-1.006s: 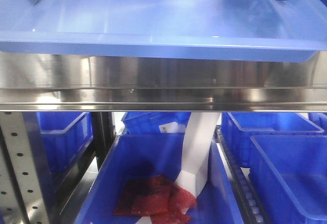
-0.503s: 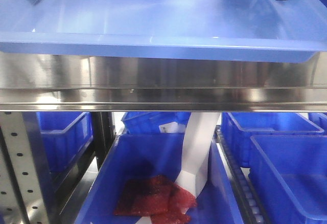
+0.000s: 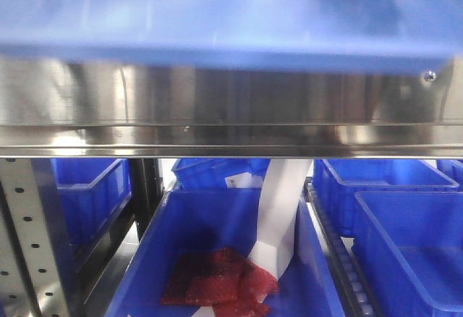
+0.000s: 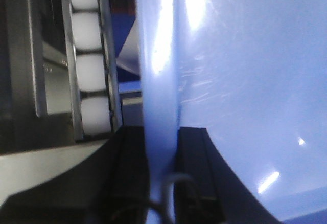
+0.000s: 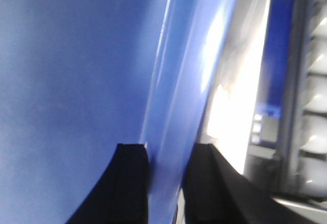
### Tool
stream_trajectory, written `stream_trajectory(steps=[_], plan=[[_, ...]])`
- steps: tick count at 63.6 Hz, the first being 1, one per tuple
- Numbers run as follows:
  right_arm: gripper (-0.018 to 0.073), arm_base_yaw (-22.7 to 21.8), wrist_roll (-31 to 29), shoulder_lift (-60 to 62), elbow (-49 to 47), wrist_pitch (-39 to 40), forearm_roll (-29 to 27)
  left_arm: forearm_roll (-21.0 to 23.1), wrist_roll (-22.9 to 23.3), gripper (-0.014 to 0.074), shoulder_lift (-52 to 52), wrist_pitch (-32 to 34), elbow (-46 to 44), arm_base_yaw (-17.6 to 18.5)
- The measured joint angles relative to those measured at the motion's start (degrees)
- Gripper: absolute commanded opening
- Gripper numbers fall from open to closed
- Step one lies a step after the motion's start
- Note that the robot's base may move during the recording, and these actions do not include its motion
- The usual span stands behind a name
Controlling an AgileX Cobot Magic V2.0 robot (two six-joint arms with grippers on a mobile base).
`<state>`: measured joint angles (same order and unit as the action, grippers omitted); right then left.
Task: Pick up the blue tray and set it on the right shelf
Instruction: 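Raise the held tray above the metal shelf edge with both grippers, then push the tray forward onto the upper roller shelf with both grippers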
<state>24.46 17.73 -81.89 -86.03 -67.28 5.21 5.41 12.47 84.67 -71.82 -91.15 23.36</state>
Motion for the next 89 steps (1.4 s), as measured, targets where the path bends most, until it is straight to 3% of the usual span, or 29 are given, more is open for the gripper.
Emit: stream_trajectory(steps=[14,27,48,55,61,67,74,78,89], plan=[[0.0057,0.0,-1.5,-0.5,-10.8,0.0,2.2,-3.1,-0.1,-0.0048,1.9,0.8,-10.4,-0.1],[0.0057,-1.1,-1.6,-5.5,-16.7,0.1,4.1,-5.8,-0.2,-0.0048,10.0,2.1,-18.1,-0.2],[0.0057,-4.2,-1.6,-16.3,-16.8,4.5,4.0,-7.6,0.1,-0.0040,18.9,6.1,-18.9,-0.8],[0.0057,-4.3,-1.6,-18.2,-16.8,6.4,3.6,-6.8,0.2,0.0032,20.4,6.4,-18.9,-2.2],[0.0062,-4.3,-1.6,-19.4,-16.8,8.0,3.3,-5.4,-1.2,0.0231,21.9,6.4,-18.9,-3.9],[0.0156,-4.2,-1.7,-20.3,-16.9,9.2,2.8,-3.0,-2.4,0.0430,23.0,7.0,-18.9,-5.3],[0.0463,-4.1,-1.8,-21.0,-17.0,9.8,2.6,-1.2,-2.8,0.0552,23.5,7.5,-18.9,-6.4],[0.0638,-4.1,-2.0,-21.3,-17.0,9.8,2.6,-1.0,-3.0,0.0559,23.5,7.7,-18.9,-6.7],[0.0629,-4.1,-1.4,-21.4,-17.2,10.1,2.8,-0.9,-4.3,0.0559,23.5,8.2,-19.0,-7.1]])
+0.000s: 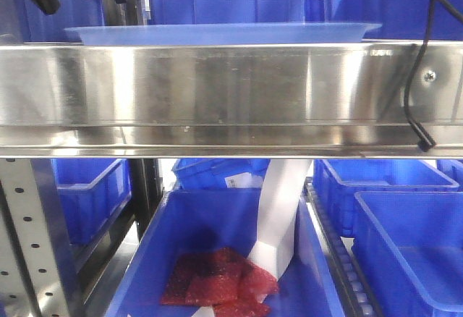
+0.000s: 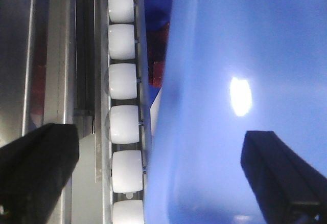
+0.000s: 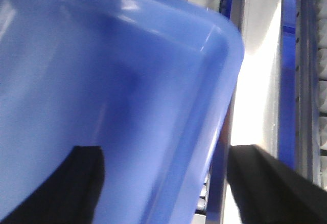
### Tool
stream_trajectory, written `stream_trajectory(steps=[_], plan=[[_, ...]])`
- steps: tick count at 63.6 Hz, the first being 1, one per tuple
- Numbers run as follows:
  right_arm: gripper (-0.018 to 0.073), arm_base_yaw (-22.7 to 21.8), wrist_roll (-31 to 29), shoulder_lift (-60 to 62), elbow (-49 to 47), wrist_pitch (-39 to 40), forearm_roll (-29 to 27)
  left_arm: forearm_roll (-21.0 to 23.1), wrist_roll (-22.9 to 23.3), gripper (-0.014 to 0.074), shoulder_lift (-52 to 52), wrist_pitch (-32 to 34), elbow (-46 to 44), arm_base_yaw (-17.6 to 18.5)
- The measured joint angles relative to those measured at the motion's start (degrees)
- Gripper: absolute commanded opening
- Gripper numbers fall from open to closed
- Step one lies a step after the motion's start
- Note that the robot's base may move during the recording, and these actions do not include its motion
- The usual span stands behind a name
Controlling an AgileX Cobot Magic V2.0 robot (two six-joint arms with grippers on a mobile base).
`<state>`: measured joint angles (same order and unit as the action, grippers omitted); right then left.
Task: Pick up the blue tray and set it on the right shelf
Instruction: 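Push the tray forward onto the upper roller shelf with both grippers, then open both grippers to release the tray on the shelf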
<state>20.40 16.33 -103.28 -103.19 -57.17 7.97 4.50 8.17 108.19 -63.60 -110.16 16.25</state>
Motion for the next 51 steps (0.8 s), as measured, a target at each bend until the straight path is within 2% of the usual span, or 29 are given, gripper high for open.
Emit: stream_trajectory(steps=[9,16,21,25,32,34,37,51], plan=[[0.0621,0.0,0.3,0.1,-0.5,-0.6,0.1,0.0,-2.4,0.0554,-0.8,0.1,0.0,0.0],[0.0552,0.0,0.3,1.5,-0.5,-2.4,0.1,0.1,-4.5,0.0469,-3.2,-0.4,0.0,0.0],[0.0431,0.0,0.3,3.8,-0.4,-3.4,0.1,0.1,-5.6,0.0376,-5.9,-1.3,0.0,0.0],[0.0325,0.0,0.1,6.3,0.4,-3.6,0.1,0.1,-6.6,0.0262,-8.5,-1.4,0.9,0.0],[0.0081,0.1,-0.5,12.2,3.8,-3.6,0.1,0.2,-8.2,0.0052,-13.9,-1.5,4.4,0.0],[0.0042,0.1,-0.7,14.1,5.3,-3.6,0.1,0.2,-8.2,-0.0005,-15.6,-1.4,5.9,0.0],[0.0055,0.1,-1.0,16.8,7.9,-3.5,0.1,0.2,-8.2,-0.0057,-18.0,-0.8,8.6,0.0],[0.0055,0.1,-2.6,33.5,27.1,5.1,0.1,0.3,-8.5,-0.0048,-34.0,8.0,27.2,0.0]])
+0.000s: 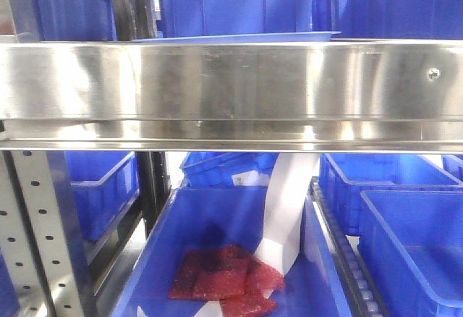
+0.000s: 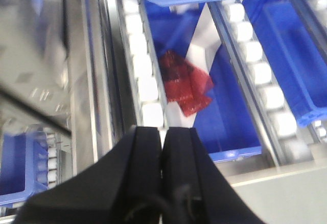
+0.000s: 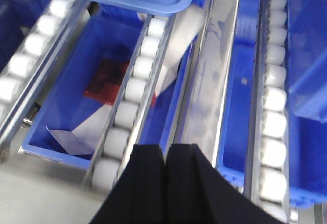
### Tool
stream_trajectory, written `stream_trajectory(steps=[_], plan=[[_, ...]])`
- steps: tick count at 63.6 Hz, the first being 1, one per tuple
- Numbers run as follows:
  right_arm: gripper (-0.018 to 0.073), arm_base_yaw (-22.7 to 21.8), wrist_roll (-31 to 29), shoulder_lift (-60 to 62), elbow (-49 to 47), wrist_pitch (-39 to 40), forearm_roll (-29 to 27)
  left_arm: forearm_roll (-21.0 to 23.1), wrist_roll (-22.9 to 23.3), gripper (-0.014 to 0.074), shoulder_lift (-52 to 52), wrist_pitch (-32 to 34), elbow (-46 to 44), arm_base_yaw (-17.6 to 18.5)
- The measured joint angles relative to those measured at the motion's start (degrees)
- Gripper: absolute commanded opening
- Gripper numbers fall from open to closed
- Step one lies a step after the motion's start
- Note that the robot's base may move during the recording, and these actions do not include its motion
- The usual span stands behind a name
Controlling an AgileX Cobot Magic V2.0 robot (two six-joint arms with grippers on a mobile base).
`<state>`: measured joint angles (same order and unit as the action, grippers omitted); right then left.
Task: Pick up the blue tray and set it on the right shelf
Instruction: 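Open both grippers to release the tray on the shelf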
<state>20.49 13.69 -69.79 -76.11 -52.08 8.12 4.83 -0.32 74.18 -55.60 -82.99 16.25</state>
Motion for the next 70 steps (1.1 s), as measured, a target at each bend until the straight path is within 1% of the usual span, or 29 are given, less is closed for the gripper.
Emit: stream_trajectory(steps=[11,21,27,33,41,49,70], plan=[[0.0055,0.0,-0.1,15.3,17.7,10.4,0.0,0.0,-0.1,-0.0048,-16.2,10.5,18.4,0.0],[0.0055,0.0,-0.2,28.9,31.7,17.3,0.1,0.0,-0.1,-0.0048,-30.2,19.8,33.3,0.0],[0.0055,0.0,-0.2,36.9,38.8,21.4,0.7,0.0,-0.1,-0.0048,-38.5,23.5,41.0,0.0],[0.0055,0.0,-0.2,44.4,44.6,26.6,2.2,0.0,-0.1,-0.0048,-45.3,25.4,46.7,0.0],[0.0055,0.0,-0.2,52.6,50.3,34.8,4.0,0.0,-0.1,-0.0048,-51.6,27.2,50.7,0.0],[0.0055,0.0,-0.2,55.5,52.9,40.1,4.6,0.0,-0.1,-0.0048,-55.3,29.4,51.3,0.0],[0.0055,0.0,-0.3,55.5,53.6,40.6,4.9,0.0,-0.1,-0.0048,-55.7,29.9,51.4,0.0]])
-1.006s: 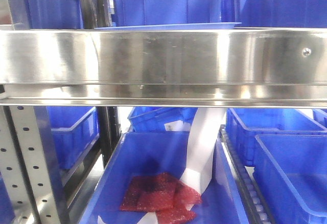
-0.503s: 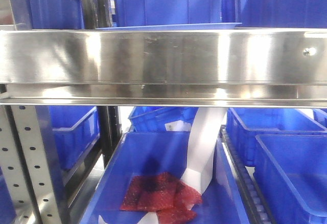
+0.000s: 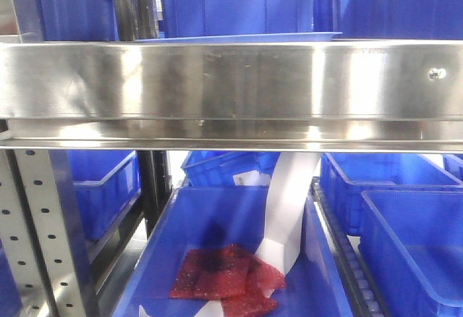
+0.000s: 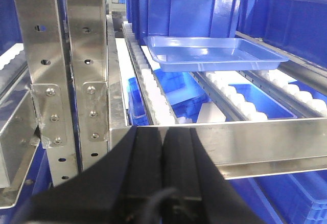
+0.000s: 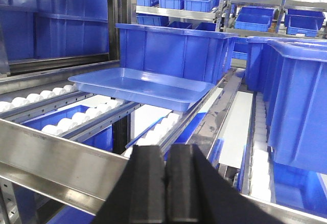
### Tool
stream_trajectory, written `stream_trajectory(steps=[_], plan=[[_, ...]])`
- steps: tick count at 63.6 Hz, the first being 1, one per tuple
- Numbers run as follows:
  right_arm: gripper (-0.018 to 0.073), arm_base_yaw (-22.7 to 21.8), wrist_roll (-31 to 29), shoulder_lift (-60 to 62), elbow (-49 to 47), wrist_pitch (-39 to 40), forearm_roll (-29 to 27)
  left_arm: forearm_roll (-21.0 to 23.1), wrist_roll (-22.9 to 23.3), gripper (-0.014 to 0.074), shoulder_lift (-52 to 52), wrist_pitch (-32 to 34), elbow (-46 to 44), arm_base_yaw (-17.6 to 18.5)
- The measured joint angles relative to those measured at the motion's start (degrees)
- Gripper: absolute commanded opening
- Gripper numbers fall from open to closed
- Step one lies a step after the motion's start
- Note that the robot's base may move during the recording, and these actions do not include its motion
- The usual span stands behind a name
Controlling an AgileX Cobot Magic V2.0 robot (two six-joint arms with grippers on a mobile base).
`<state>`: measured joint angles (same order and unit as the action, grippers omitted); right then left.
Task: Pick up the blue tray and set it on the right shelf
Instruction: 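Open both grippers to release the tray on the shelf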
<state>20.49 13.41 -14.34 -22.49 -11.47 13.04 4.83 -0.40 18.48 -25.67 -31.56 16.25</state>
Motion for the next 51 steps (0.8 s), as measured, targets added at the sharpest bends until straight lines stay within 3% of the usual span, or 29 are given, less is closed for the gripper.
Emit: stream_trajectory(steps=[16,31,40,46,51], plan=[[0.0055,0.0,0.0,0.0,0.0,0.0,0.0,0.0,0.0,-0.0048,-0.9,0.0,0.8,-0.6],[0.0055,0.0,0.0,0.0,0.0,0.0,0.0,2.4,-2.4,-0.0048,-12.5,2.6,12.5,-12.1],[0.0055,0.0,0.0,0.0,0.0,0.0,0.0,3.5,-2.6,-0.0048,-18.8,10.5,24.6,-16.2],[0.0055,0.0,0.0,0.1,0.0,0.1,0.0,3.7,-2.6,-0.0048,-19.0,18.9,31.8,-16.7],[0.0055,0.0,0.0,0.1,0.0,0.1,0.0,3.9,-2.7,-0.0048,-19.1,20.7,33.1,-16.7]])
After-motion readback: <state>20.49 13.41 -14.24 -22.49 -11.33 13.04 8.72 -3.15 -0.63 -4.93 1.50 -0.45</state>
